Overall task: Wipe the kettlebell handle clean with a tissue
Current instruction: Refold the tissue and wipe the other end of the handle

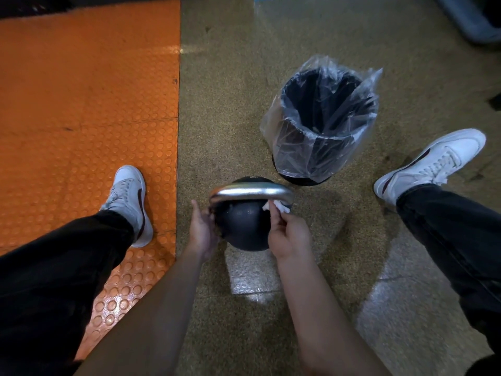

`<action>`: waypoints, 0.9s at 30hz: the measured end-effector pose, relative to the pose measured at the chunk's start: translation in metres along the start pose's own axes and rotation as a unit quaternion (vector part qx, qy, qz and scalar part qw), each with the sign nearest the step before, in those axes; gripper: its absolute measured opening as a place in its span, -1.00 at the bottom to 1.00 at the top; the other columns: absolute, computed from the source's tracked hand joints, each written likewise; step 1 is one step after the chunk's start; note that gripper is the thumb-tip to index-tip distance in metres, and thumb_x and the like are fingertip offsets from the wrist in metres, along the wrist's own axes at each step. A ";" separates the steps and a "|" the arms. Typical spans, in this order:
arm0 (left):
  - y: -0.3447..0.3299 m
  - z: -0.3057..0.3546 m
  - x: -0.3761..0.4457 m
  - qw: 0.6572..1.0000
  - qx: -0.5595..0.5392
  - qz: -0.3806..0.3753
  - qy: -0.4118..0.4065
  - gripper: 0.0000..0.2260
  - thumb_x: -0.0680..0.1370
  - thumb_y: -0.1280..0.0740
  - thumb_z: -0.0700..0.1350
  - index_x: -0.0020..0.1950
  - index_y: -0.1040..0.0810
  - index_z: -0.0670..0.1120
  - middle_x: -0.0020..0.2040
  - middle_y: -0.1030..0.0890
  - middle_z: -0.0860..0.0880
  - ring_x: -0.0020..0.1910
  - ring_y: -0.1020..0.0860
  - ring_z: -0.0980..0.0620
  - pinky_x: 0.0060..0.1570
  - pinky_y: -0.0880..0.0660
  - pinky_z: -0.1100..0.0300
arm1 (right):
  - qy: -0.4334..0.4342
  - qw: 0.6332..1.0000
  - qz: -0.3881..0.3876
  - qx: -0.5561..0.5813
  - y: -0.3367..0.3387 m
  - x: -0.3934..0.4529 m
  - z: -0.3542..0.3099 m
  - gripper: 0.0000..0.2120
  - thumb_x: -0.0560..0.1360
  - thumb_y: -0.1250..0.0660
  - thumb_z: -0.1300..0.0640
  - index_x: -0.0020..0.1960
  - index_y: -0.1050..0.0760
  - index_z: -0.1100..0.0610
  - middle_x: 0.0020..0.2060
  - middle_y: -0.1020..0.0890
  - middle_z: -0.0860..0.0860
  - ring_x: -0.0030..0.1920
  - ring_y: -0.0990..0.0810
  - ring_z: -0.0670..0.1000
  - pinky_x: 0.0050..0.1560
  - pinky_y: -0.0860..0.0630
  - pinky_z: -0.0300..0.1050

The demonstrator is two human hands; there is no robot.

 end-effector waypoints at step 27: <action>-0.004 0.004 -0.002 1.000 -0.003 0.018 -0.001 -0.38 0.59 0.21 0.40 0.24 -0.50 0.14 0.22 -0.56 0.11 0.50 -0.29 -0.04 0.42 -0.13 -0.24 | 0.034 0.999 0.013 0.028 -0.031 -0.028 0.005 -0.82 0.57 -0.23 0.49 -0.01 -0.49 0.25 -0.05 -0.61 0.17 0.07 -0.63 0.12 0.03 -0.63 -0.03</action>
Point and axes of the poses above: each hand's wrist, its own x-axis towards the middle knuckle, its own y-axis out of the back of the hand, z = x × y, the point moved 4 cm from there along x, towards the middle knuckle
